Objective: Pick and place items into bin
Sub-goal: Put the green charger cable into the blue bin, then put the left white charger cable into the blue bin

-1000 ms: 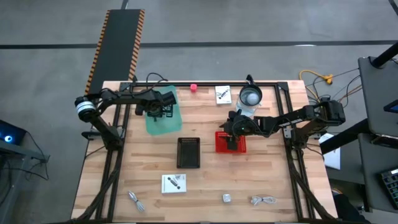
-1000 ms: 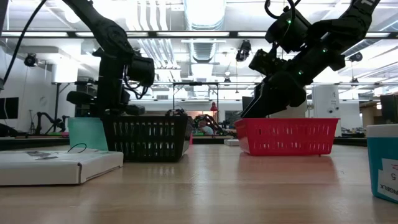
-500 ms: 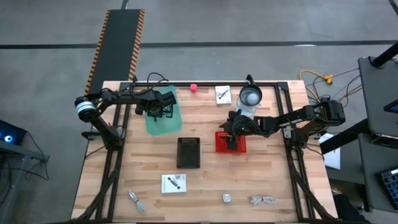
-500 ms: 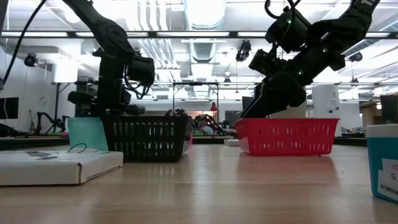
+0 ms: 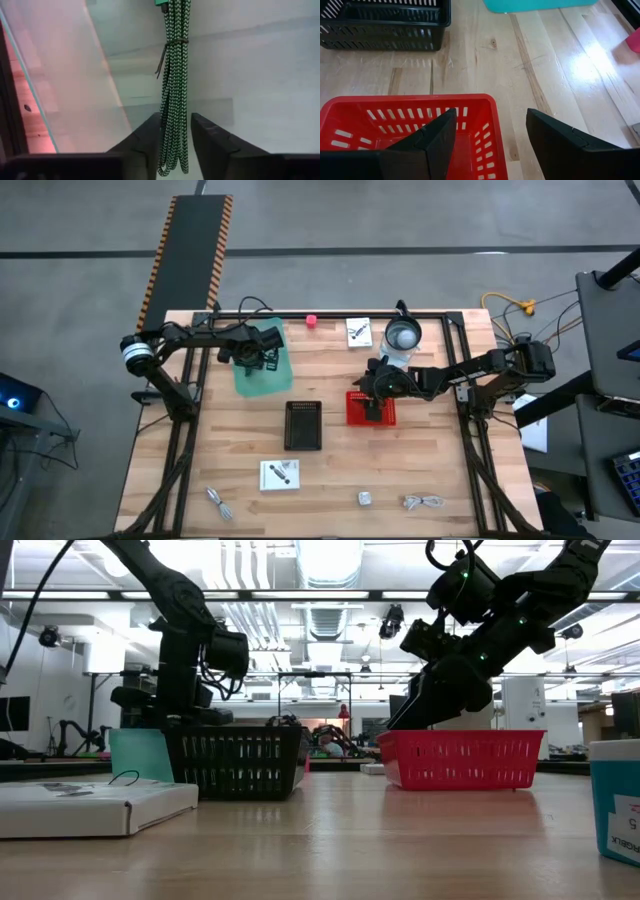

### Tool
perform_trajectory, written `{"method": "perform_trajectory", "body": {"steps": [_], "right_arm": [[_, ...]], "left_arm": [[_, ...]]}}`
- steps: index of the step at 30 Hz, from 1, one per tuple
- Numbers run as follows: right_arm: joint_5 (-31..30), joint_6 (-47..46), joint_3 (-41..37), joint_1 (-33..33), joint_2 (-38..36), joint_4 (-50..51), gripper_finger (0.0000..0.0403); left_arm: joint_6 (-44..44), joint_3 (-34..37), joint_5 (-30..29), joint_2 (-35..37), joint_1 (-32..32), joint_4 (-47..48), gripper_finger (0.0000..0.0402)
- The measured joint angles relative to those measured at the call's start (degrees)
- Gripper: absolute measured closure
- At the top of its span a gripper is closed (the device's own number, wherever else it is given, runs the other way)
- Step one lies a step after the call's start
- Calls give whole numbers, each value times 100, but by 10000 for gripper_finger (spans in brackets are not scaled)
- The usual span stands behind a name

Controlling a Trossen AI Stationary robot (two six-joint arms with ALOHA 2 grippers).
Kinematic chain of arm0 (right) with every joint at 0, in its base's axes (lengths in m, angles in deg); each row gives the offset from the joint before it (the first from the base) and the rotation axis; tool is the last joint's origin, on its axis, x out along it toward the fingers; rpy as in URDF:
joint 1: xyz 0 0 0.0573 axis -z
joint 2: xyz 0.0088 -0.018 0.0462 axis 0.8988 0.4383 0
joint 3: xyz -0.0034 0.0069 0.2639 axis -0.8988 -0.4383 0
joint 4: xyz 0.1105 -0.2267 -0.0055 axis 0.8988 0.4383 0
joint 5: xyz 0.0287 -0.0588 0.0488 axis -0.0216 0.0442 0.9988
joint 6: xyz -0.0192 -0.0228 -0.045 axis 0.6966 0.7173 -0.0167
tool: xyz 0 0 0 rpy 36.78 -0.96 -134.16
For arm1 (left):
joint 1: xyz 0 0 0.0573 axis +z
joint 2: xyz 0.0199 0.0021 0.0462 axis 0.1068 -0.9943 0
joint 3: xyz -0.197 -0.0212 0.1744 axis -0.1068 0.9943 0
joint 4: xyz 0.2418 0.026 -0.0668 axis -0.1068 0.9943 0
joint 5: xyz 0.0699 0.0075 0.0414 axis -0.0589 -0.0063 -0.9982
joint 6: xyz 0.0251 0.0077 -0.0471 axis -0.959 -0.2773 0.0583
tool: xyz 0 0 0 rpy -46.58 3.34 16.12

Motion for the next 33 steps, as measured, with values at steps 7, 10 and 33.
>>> {"method": "perform_trajectory", "body": {"steps": [7,10,33], "right_arm": [[0,0,0,2,0,0,179],[-1,0,0,0,0,-2,179],[-2,4,0,0,0,-2,179]], "left_arm": [[-594,-2,82,0,0,-177,250],[-759,-38,194,4,-2,-181,236],[-1978,-717,1194,87,-57,-283,230]]}}
